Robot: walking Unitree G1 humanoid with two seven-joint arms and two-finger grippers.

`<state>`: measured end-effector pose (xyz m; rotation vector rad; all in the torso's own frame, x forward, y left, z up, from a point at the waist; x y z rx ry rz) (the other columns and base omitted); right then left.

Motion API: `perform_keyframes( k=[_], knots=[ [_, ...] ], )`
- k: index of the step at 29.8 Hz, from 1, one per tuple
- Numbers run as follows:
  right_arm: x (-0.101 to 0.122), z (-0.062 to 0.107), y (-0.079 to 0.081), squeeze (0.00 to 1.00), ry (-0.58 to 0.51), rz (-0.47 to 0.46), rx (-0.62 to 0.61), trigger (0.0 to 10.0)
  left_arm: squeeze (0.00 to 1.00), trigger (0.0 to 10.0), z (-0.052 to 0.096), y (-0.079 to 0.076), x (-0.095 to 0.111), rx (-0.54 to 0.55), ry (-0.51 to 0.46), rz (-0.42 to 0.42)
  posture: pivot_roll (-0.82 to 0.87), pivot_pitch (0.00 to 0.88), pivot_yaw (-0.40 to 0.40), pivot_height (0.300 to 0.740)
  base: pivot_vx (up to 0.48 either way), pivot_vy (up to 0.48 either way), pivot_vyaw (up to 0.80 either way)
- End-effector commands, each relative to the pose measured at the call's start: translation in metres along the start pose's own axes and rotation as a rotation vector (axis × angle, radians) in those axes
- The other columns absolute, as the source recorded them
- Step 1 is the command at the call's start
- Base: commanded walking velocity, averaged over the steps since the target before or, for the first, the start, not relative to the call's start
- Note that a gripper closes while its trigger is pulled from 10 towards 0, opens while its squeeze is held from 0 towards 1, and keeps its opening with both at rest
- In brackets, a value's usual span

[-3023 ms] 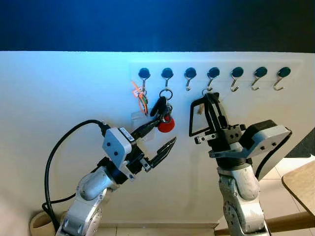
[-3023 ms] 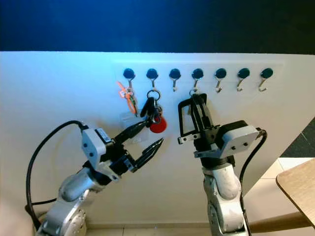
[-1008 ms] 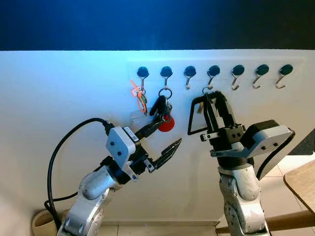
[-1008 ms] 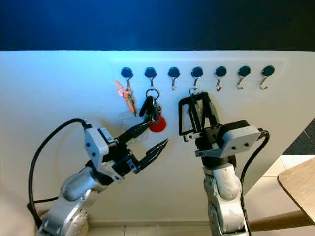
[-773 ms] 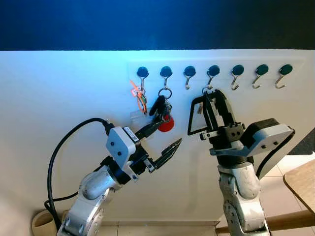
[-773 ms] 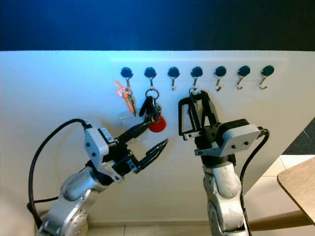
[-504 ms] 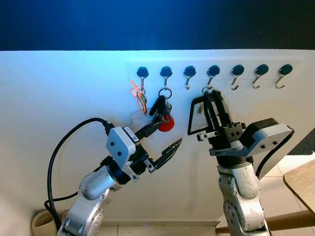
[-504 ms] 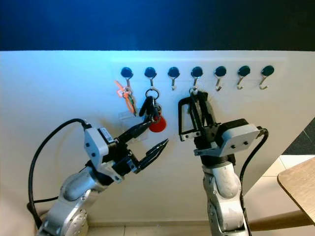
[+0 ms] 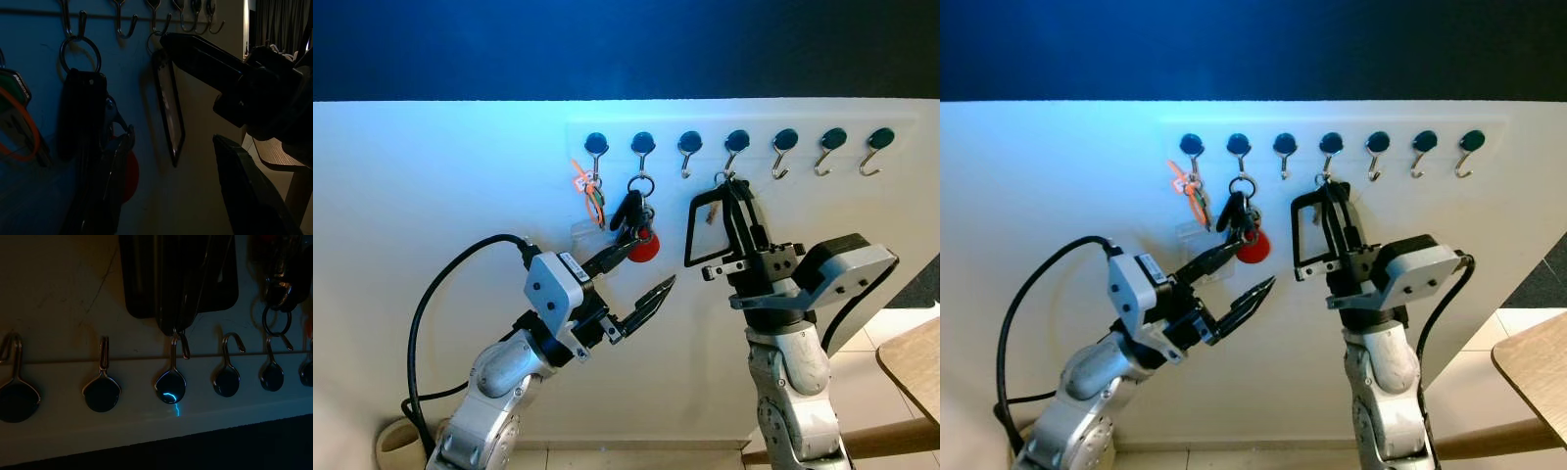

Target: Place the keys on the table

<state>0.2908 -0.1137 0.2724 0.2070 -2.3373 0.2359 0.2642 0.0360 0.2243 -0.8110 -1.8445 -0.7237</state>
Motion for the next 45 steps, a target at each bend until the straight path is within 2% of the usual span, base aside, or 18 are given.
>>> perform_keyframes(
  k=[1, 5, 19, 26, 32, 45],
  knots=[
    [0.005, -0.004, 0.000, 0.00, -0.022, -0.005, 0.005, 0.0, 0.00, 10.0, -0.001, -0.002, 0.001, -0.011, 0.003, -0.007, 0.04, 0.078, 0.007, 0.740, 0.000, 0.000, 0.00],
    [0.014, -0.008, 0.003, 0.00, -0.053, -0.018, 0.011, 0.0, 0.00, 10.0, -0.001, -0.002, 0.002, -0.015, 0.002, -0.007, 0.04, 0.078, 0.007, 0.740, 0.000, 0.000, 0.00],
    [0.023, -0.006, 0.006, 0.00, -0.064, -0.031, 0.002, 0.0, 0.00, 10.0, -0.002, -0.006, 0.003, -0.032, 0.003, -0.004, 0.03, 0.082, 0.012, 0.740, 0.000, 0.000, 0.00],
    [0.007, 0.012, -0.002, 0.00, 0.026, -0.006, -0.029, 0.0, 0.00, 10.0, -0.002, -0.007, 0.002, -0.039, 0.007, -0.005, 0.03, 0.084, 0.013, 0.740, 0.000, 0.000, 0.00],
    [0.006, 0.017, -0.005, 0.00, 0.047, -0.004, -0.046, 0.0, 0.00, 10.0, -0.002, -0.009, 0.002, -0.044, 0.007, -0.003, 0.02, 0.087, 0.015, 0.740, 0.000, 0.000, 0.00],
    [0.021, 0.007, 0.007, 0.00, -0.003, -0.055, -0.020, 0.0, 0.00, 10.0, -0.003, -0.009, 0.002, -0.048, 0.010, -0.003, 0.03, 0.091, 0.014, 0.740, 0.000, 0.000, 0.00]
  ],
)
Point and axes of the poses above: a point about 5 cm out from each wrist's last joint towards the gripper, its own z axis pointing back from the gripper into the wrist, its own x axis along the axis of the wrist's last joint, y = z × x, the point moved 6 cm from there along -z, pointing out of the wrist towards the gripper, and after that the axes turned 6 degrees about z, right-handed, at the moved point
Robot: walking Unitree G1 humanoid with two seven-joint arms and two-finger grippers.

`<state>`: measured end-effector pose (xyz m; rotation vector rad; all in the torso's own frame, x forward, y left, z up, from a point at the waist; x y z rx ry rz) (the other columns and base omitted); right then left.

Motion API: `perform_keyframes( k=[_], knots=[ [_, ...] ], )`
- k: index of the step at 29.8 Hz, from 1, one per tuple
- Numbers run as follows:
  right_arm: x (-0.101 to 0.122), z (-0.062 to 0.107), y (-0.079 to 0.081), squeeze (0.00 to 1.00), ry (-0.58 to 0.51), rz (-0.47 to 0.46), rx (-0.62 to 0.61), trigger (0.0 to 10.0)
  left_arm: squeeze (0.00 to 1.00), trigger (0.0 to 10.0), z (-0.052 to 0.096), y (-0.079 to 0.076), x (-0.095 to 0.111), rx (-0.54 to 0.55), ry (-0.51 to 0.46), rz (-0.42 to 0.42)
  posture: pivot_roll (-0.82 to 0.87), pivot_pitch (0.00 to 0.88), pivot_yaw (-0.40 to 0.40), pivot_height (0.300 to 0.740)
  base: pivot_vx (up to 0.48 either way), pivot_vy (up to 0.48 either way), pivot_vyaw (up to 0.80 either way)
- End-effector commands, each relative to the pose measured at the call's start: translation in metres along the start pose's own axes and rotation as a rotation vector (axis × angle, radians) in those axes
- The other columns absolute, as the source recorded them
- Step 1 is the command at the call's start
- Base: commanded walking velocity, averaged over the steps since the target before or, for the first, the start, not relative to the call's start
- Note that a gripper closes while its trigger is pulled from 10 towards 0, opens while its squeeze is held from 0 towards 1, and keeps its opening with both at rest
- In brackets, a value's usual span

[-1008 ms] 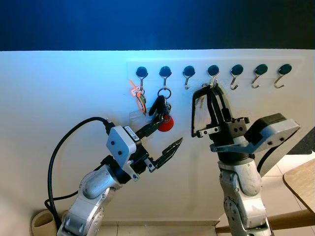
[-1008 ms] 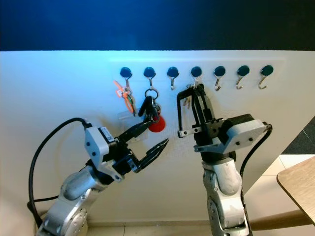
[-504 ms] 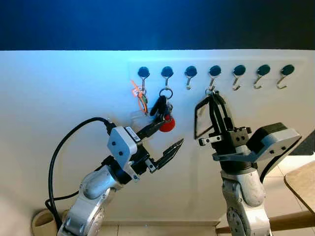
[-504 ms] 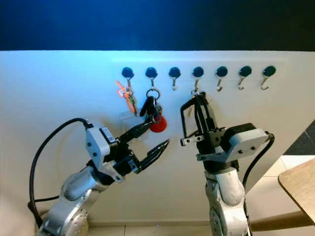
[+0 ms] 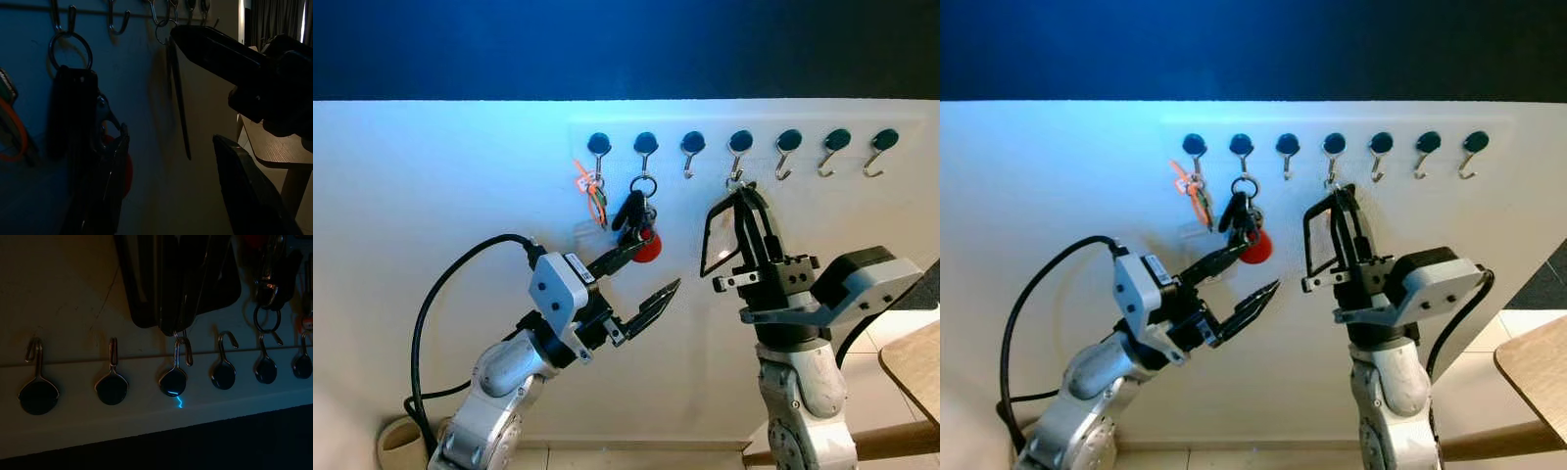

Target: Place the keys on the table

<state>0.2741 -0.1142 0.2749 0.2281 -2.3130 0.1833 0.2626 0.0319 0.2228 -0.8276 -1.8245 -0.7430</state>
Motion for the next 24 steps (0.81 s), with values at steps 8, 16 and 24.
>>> perform_keyframes(
  k=[8, 16, 24],
  knots=[
    [0.012, -0.011, 0.021, 0.00, -0.043, -0.078, 0.086, 0.0, 0.00, 10.0, -0.002, -0.006, 0.003, -0.027, 0.000, -0.014, 0.03, 0.090, 0.014, 0.740, 0.000, 0.000, 0.00],
    [0.015, -0.016, 0.028, 0.00, -0.052, -0.106, 0.115, 0.0, 0.00, 10.0, -0.002, -0.006, 0.003, -0.028, 0.000, -0.014, 0.03, 0.091, 0.015, 0.740, 0.000, 0.000, 0.00],
    [0.019, -0.020, 0.039, 0.00, -0.066, -0.138, 0.163, 0.0, 0.00, 10.0, -0.002, -0.006, 0.003, -0.032, 0.001, -0.016, 0.03, 0.088, 0.015, 0.740, 0.000, 0.000, 0.00]
  ],
)
Point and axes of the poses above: a point about 5 cm out from each wrist's last joint towards the gripper, its own z axis pointing back from the gripper into the wrist, its own x axis along the axis of the wrist's last joint, y = z × x, the point moved 6 cm from there along -z, pointing out of the wrist towards the gripper, and after that the axes turned 6 degrees about z, right-handed, at the moved point
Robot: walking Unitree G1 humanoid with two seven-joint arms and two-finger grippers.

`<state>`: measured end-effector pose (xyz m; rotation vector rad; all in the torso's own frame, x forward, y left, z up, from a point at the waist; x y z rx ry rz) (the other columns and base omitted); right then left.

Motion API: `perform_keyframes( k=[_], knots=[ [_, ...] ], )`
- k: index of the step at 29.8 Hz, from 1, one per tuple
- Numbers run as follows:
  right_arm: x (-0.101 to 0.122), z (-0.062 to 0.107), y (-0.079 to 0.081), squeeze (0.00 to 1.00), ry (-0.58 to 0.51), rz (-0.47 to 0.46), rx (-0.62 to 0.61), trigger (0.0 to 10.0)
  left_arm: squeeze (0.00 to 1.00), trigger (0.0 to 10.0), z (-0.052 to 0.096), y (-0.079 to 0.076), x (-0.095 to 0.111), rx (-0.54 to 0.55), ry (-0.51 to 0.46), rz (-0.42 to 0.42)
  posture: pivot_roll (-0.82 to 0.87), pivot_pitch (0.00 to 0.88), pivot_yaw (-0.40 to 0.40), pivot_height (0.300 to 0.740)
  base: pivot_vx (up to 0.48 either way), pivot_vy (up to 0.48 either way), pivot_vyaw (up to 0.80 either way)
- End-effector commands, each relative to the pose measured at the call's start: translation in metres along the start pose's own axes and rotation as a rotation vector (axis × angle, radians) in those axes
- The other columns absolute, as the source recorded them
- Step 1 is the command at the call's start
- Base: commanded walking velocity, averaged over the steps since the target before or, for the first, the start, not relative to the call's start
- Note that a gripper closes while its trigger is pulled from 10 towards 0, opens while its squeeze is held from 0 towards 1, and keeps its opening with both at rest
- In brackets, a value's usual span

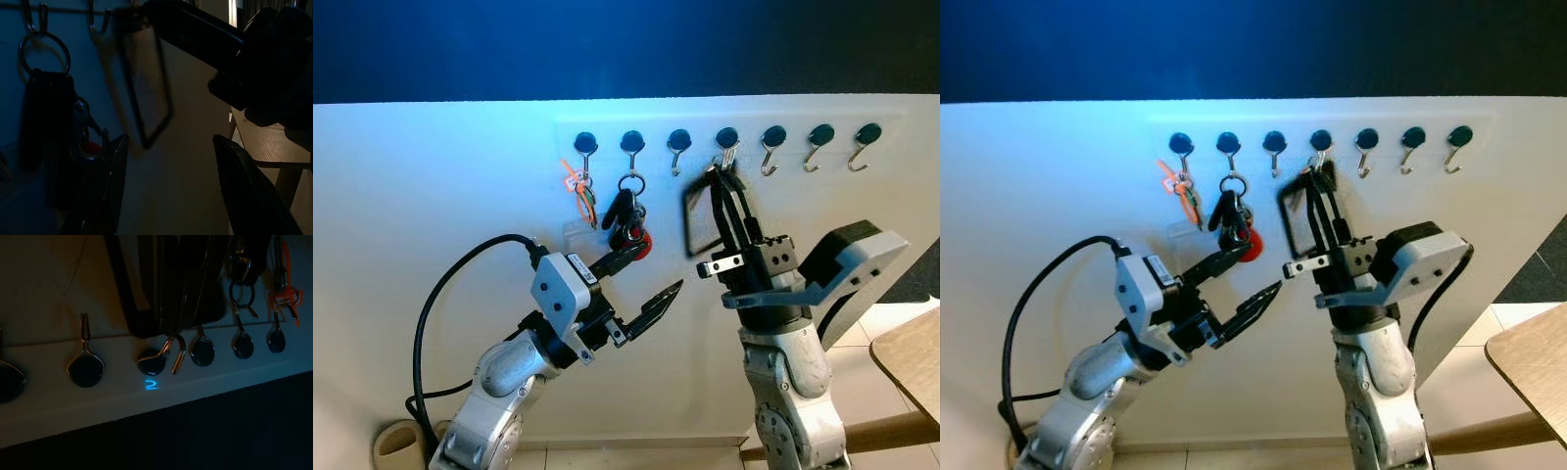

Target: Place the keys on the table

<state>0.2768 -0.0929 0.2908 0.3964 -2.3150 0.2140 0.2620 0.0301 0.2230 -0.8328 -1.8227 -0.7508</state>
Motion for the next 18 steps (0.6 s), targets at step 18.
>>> perform_keyframes(
  k=[18],
  knots=[
    [-0.027, 0.024, -0.009, 0.00, 0.131, 0.012, -0.038, 0.0, 0.00, 10.0, -0.002, -0.006, 0.004, -0.031, -0.004, -0.016, 0.02, 0.084, 0.014, 0.740, 0.000, 0.000, 0.00]
  ],
)
Point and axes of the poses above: a point about 5 cm out from each wrist's last joint towards the gripper, its own z axis pointing back from the gripper into the wrist, its own x axis along the axis of the wrist's last joint, y = z × x, the point moved 6 cm from there along -z, pointing out of the wrist towards the gripper, and after that the axes turned 6 degrees about z, right-handed, at the moved point
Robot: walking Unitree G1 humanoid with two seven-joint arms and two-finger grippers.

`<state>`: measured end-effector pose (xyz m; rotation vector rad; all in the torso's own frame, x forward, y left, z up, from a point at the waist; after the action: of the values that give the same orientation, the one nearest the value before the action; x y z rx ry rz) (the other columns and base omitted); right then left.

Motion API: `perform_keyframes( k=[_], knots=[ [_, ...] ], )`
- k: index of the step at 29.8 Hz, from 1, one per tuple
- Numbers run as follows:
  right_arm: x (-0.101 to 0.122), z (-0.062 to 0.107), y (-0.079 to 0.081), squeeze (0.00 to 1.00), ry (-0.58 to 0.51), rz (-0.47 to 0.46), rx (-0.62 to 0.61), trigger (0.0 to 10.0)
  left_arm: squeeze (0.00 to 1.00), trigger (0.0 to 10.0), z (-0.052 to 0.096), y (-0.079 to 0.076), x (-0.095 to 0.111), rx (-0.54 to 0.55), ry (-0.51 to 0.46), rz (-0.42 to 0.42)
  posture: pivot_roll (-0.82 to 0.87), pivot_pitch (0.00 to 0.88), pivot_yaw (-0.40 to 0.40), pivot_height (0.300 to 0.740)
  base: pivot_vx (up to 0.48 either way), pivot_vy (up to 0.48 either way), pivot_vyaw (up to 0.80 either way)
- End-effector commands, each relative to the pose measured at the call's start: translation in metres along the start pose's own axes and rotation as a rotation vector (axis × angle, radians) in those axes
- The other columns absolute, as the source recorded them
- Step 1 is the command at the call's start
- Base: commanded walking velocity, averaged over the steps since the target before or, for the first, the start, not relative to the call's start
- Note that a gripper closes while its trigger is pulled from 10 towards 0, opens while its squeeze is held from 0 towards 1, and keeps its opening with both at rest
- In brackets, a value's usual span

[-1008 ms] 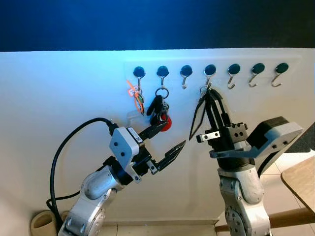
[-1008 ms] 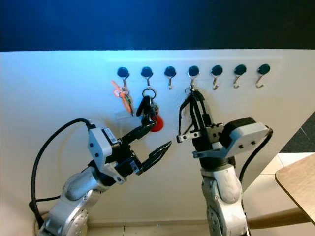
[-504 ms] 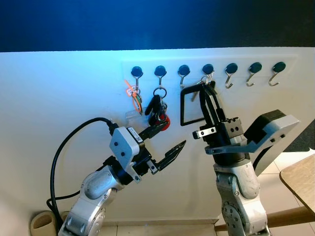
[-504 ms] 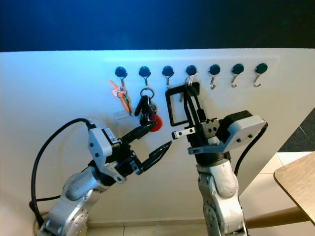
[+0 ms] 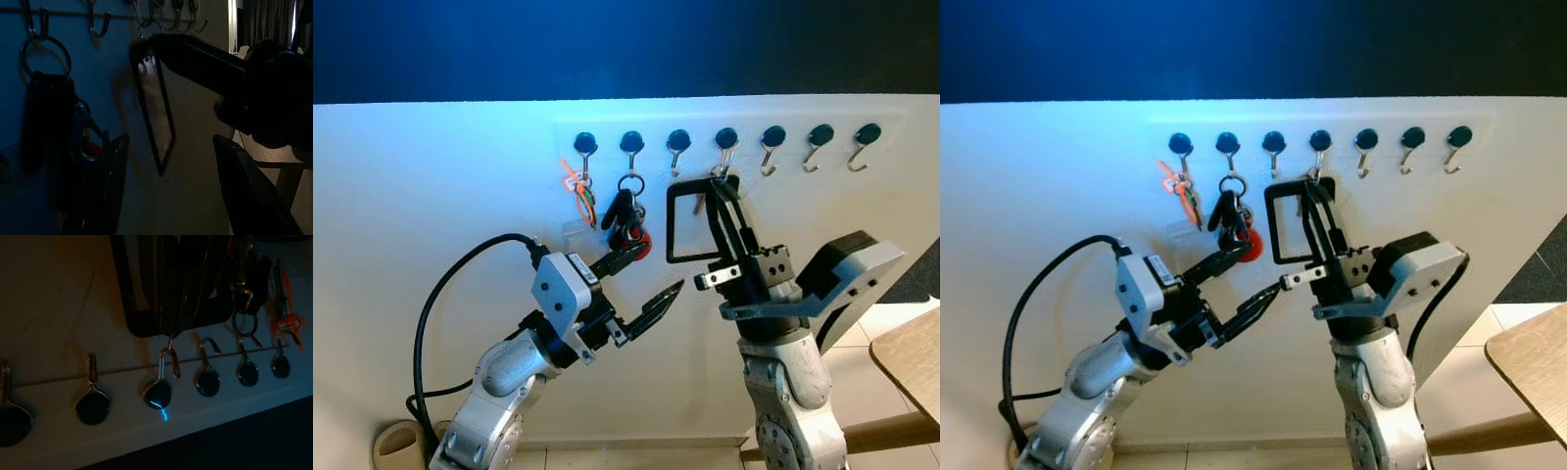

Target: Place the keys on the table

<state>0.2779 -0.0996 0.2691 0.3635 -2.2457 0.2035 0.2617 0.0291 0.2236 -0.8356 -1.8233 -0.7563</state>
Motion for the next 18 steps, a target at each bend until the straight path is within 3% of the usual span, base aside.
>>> perform_keyframes(
  k=[1, 4, 5, 7, 8, 12, 13, 18],
  knots=[
    [-0.020, 0.011, -0.008, 0.00, 0.090, 0.005, -0.037, 0.0, 0.00, 10.0, -0.003, -0.005, 0.006, -0.025, -0.012, -0.014, 0.02, 0.085, 0.015, 0.740, 0.000, 0.000, 0.00],
    [-0.022, 0.012, -0.008, 0.00, 0.105, 0.001, -0.040, 0.0, 0.00, 10.0, -0.004, -0.005, 0.007, -0.025, -0.018, -0.014, 0.02, 0.085, 0.015, 0.740, 0.000, 0.000, 0.00],
    [-0.027, 0.013, -0.006, 0.00, 0.126, -0.018, -0.029, 0.6, 0.00, 10.0, -0.006, -0.005, 0.010, -0.032, -0.027, -0.012, 0.02, 0.087, 0.014, 0.740, 0.000, 0.000, 0.00],
    [-0.027, 0.013, -0.006, 0.00, 0.126, -0.018, -0.029, 0.6, 0.00, 10.0, -0.006, -0.005, 0.010, -0.032, -0.027, -0.012, 0.02, 0.087, 0.014, 0.740, 0.000, 0.000, 0.00],
    [-0.030, 0.014, -0.002, 0.00, 0.141, -0.039, -0.009, 1.1, 0.00, 10.0, -0.009, -0.007, 0.013, -0.046, -0.039, -0.011, 0.02, 0.088, 0.014, 0.740, 0.000, 0.000, 0.00],
    [-0.029, 0.013, 0.013, 0.00, 0.135, -0.089, 0.057, 0.9, 0.00, 10.0, -0.019, -0.018, 0.027, -0.101, -0.077, 0.002, 0.03, 0.091, 0.013, 0.740, 0.000, 0.000, 0.00],
    [-0.026, 0.011, 0.016, 0.00, 0.123, -0.096, 0.067, 0.2, 0.00, 10.0, -0.022, -0.021, 0.030, -0.112, -0.090, 0.009, 0.03, 0.091, 0.014, 0.740, 0.000, 0.000, 0.00],
    [-0.016, 0.006, 0.019, 0.00, 0.074, -0.105, 0.078, 0.0, 0.00, 10.0, -0.027, -0.030, 0.036, -0.134, -0.116, 0.029, 0.03, 0.091, 0.015, 0.740, 0.000, 0.000, 0.00]
  ],
)
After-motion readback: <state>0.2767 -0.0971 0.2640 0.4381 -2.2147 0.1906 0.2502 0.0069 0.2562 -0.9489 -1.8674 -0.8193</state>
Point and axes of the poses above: a point about 5 cm out from each wrist's last joint towards the gripper, its own z axis pointing back from the gripper into the wrist, its own x axis along the axis of the wrist's last joint, y = z × x, the point moved 6 cm from there along -z, pointing out of the wrist towards the gripper, and after that the axes turned 6 degrees about z, right-handed, at the moved point
